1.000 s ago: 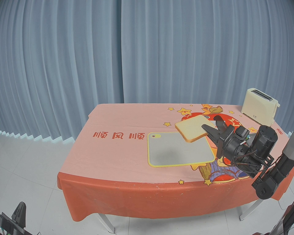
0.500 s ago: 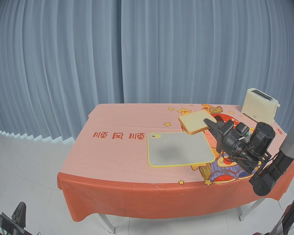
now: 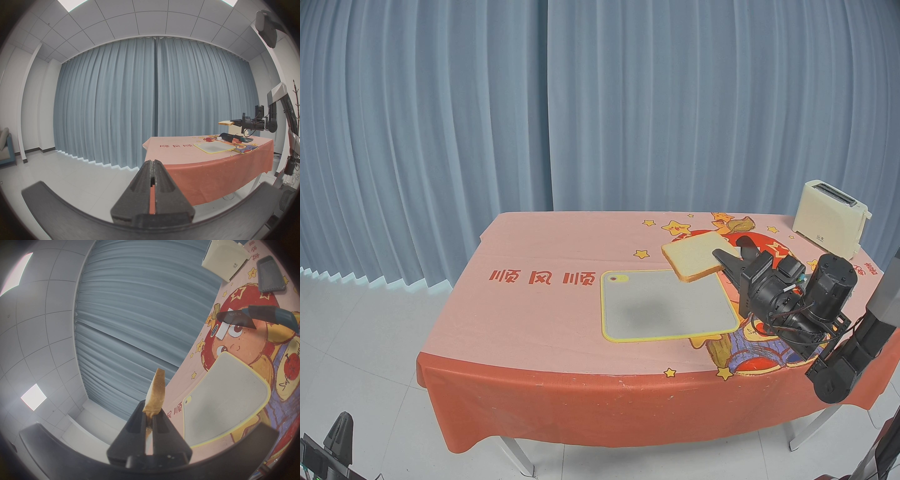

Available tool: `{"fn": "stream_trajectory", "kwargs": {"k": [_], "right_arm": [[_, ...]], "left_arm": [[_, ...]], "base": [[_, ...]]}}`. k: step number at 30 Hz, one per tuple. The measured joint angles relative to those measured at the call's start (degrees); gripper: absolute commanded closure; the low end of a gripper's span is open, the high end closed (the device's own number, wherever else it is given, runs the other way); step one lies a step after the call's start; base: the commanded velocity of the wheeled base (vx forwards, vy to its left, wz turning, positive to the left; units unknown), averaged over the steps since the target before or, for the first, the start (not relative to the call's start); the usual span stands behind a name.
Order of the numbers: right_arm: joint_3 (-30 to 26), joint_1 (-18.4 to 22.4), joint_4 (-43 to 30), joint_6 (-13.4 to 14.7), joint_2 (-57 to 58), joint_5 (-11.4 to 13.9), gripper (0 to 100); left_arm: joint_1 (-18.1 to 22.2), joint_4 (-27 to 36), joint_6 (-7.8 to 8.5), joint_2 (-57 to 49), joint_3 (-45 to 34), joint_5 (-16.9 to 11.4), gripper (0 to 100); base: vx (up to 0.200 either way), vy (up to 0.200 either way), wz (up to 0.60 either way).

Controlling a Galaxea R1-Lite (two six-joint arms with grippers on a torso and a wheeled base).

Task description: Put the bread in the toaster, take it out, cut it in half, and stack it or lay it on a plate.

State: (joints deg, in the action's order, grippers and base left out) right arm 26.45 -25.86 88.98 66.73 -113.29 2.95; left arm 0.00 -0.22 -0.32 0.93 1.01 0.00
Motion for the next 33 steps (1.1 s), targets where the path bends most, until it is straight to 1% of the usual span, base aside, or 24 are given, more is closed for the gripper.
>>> {"fn": "stream_trajectory", "kwargs": {"k": [4,6,8,12,14,15,18,23,28,33], "right_arm": [[1.4,0.0,0.0,-0.9,-0.7,0.0,100],[3.4,0.0,0.0,-1.8,-1.6,0.0,100],[5.4,0.0,0.0,-3.3,-3.1,0.0,100],[8.3,-0.6,0.0,-7.1,-6.2,0.0,100],[9.2,-0.9,0.0,-9.9,-7.8,-0.1,100],[9.8,-1.1,0.0,-11.8,-8.7,-0.1,100],[10.9,-1.4,0.0,-14.4,-10.8,-0.9,100],[12.1,-1.6,-1.7,-16.2,-13.3,-2.6,100],[14.1,-1.0,-3.0,-18.1,-15.9,-6.1,100],[15.1,-1.1,-3.2,-18.4,-18.5,-6.8,100]], "left_arm": [[0.0,0.0,0.00,0.0,0.0,0.0,100],[0.0,0.0,0.00,0.0,0.0,0.0,100],[0.0,0.0,-0.01,0.0,0.0,0.0,100],[0.0,0.0,0.00,0.0,0.0,0.0,100],[0.0,0.0,0.00,0.0,0.0,0.0,100],[0.0,0.0,0.00,0.0,0.0,0.0,100],[0.0,0.0,-0.01,0.0,0.0,0.0,100],[0.0,0.0,0.00,0.0,0.0,0.0,100],[0.0,0.0,0.00,0.0,0.0,0.0,100],[0.0,0.0,0.00,0.0,0.0,0.0,100]], "base": [[0.000,0.000,0.00],[0.000,0.000,0.00],[0.000,0.000,0.00],[0.000,0.000,0.00],[0.000,0.000,0.00],[0.000,0.000,0.00],[0.000,0.000,0.00],[0.000,0.000,0.00],[0.000,0.000,0.00],[0.000,0.000,0.00]]}}
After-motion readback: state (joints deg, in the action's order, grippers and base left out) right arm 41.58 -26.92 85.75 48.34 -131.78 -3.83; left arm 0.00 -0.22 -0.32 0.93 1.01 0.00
